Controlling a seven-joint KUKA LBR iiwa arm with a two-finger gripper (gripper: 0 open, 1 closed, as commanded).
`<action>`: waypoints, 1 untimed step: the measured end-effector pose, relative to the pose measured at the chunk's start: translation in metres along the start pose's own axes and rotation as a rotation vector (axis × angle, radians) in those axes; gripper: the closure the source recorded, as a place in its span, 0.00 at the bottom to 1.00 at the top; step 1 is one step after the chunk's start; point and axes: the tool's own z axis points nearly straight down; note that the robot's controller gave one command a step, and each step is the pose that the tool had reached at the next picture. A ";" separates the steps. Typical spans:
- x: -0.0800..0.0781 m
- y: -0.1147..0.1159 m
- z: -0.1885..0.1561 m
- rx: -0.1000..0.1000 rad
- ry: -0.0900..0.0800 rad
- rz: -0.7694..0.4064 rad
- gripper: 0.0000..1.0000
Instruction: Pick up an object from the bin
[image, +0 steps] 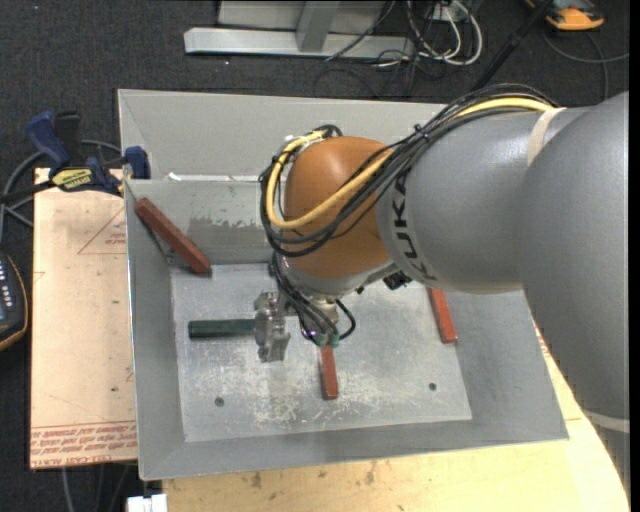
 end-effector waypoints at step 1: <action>-0.052 0.046 0.050 -0.004 -0.011 -0.096 1.00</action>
Offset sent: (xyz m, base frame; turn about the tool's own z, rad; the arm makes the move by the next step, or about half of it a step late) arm 0.0492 0.0463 -0.0477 -0.0943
